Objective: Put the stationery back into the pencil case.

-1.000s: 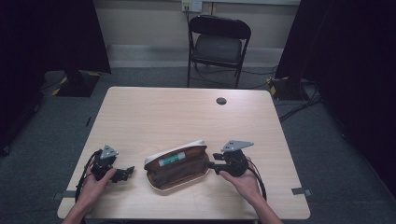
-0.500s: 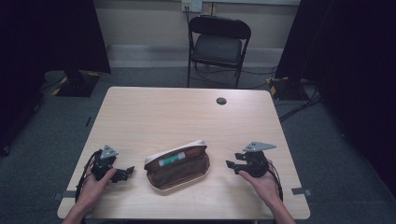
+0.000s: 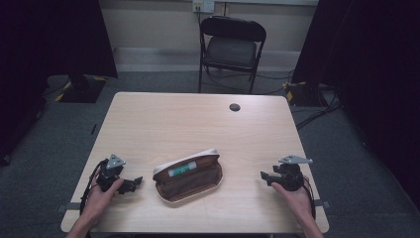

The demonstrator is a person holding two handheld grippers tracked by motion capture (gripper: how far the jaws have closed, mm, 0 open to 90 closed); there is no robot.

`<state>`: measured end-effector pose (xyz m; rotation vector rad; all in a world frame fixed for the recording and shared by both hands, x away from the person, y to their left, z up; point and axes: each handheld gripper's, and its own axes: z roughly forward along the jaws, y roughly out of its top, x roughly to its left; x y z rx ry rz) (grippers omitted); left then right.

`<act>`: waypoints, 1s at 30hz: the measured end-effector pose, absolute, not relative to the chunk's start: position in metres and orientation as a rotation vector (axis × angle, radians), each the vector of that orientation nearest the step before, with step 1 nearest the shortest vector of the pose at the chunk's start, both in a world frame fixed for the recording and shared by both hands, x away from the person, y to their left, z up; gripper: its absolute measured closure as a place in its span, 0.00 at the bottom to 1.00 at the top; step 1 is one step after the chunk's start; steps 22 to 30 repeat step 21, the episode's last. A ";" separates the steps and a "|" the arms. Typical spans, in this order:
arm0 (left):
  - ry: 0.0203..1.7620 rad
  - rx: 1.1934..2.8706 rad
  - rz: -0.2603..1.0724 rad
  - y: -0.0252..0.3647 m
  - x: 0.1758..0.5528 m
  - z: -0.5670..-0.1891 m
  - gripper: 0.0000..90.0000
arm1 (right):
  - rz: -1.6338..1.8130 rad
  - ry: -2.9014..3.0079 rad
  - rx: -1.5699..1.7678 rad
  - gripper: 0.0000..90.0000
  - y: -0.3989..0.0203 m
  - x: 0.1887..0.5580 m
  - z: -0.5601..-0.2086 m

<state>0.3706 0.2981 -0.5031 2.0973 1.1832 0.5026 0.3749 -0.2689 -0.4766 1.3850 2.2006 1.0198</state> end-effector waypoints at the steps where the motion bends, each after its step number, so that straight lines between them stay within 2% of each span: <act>1: 1.183 2.097 0.503 0.298 0.371 -0.503 0.00 | 1.008 2.197 1.396 0.39 -0.271 0.376 -0.479; 6: 1.183 2.097 0.503 0.298 0.371 -0.503 0.00 | 0.939 2.167 1.422 0.33 -0.277 0.383 -0.485; 12: 1.185 2.097 0.505 0.298 0.370 -0.503 0.00 | 0.871 2.137 1.448 0.31 -0.283 0.388 -0.491; 16: 1.188 2.092 0.501 0.298 0.370 -0.503 0.00 | 0.878 2.107 1.433 0.23 -0.283 0.388 -0.495; 30: 1.182 2.095 0.499 0.298 0.370 -0.503 0.00 | 0.912 2.061 1.425 0.23 -0.285 0.380 -0.500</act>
